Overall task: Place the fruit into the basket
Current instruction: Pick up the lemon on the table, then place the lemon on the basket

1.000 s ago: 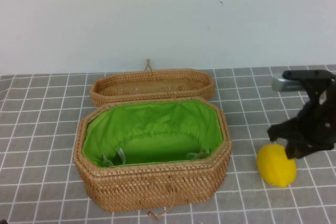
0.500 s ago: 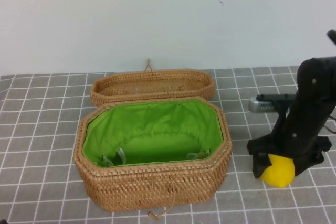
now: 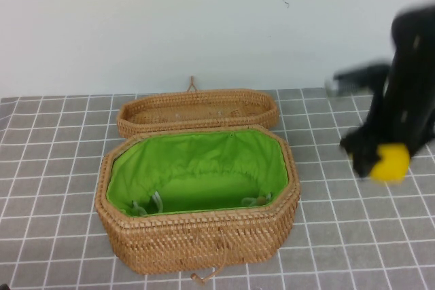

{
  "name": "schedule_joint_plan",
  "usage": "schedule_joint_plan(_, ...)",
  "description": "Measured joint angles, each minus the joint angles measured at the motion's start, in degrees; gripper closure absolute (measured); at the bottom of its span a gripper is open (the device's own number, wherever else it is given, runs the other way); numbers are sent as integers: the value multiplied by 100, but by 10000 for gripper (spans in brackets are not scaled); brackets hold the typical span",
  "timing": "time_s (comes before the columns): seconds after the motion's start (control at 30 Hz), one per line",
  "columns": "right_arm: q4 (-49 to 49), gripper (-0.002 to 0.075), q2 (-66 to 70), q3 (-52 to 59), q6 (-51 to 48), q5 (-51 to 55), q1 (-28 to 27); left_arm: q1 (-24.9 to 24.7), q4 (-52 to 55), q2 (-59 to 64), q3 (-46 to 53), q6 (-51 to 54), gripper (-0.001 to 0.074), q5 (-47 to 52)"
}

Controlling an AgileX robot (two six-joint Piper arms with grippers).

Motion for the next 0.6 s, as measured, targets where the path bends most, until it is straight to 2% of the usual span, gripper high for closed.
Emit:
schedule_joint_plan(0.1, 356, 195, -105, -876, -518, 258, 0, 0, 0, 5, 0, 0, 738, 0)
schedule_joint_plan(0.17, 1285, 195, -107, -1406, -941, 268, 29, 0, 0, 5, 0, 0, 738, 0)
schedule_joint_plan(0.27, 2354, 195, -107, -1810, -1050, 268, 306, 0, 0, 5, 0, 0, 738, 0)
schedule_joint_plan(0.43, 2898, 195, 123, -1809, -917, -383, 869, 0, 0, 0, 0, 0, 738, 0)
schedule_joint_plan(0.6, 2961, 202, 680, -1809, -1508, -519, 1293, 0, 0, 5, 0, -11, 738, 0)
